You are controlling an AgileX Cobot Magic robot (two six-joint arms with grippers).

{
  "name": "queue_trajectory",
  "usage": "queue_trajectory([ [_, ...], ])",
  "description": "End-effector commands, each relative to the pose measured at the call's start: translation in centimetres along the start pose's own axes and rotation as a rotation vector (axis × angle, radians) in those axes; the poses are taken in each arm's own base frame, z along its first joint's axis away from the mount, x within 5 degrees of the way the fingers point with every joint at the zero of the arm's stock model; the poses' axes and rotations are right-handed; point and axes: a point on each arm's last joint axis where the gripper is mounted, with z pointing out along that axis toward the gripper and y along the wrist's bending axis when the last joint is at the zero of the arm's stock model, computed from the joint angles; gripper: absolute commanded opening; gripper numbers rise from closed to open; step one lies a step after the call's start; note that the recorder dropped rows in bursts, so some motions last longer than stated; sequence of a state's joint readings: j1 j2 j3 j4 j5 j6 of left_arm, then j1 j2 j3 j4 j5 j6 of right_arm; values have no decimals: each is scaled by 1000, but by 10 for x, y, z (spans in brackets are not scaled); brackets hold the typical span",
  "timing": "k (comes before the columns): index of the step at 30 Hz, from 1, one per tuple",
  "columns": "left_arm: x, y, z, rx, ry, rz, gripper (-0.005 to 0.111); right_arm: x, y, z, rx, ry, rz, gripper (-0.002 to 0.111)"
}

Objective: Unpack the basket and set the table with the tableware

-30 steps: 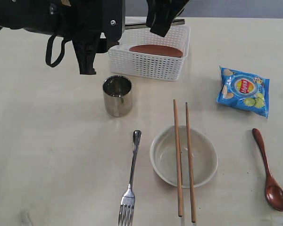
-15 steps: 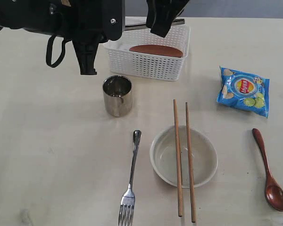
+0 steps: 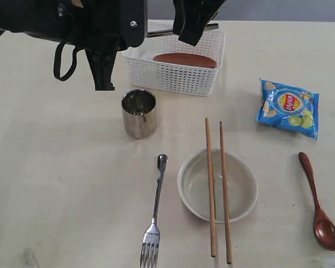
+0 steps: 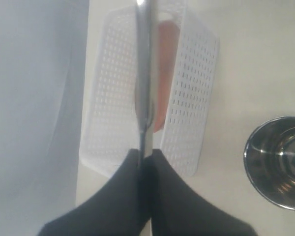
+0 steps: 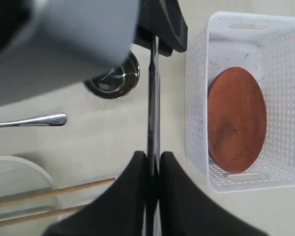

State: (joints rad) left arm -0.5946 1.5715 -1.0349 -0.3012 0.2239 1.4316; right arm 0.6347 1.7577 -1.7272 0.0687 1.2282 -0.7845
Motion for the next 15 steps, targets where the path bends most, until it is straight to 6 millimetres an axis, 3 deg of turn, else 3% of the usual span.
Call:
queue_trajectory([
  [1, -1, -4, -1, 43, 2, -22, 0, 1, -1, -5, 25, -3, -6, 0],
  [15, -1, -4, -1, 43, 3, -37, 0, 1, -1, -5, 25, -3, -6, 0],
])
